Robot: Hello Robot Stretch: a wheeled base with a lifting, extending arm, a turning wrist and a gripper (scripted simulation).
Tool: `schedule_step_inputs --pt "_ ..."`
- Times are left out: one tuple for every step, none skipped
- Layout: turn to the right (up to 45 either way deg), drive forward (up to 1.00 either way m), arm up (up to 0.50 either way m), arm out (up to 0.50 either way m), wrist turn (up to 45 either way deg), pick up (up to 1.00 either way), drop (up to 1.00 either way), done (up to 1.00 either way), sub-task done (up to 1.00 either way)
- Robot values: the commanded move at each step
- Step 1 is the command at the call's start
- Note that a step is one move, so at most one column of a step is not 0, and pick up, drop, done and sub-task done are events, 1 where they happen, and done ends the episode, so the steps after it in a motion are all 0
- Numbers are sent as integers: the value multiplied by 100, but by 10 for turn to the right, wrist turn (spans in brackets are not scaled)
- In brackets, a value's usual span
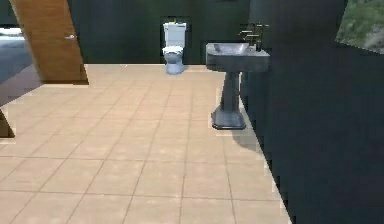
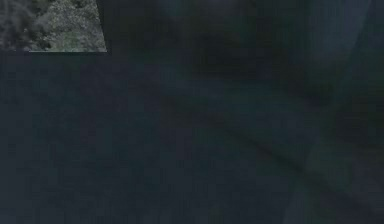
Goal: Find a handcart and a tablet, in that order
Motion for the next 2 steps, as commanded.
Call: schedule_step_inputs --pt "0 60 0 0 0 0 0 0 0" --pt "-150 0 0 0 0 0 0 0 0"
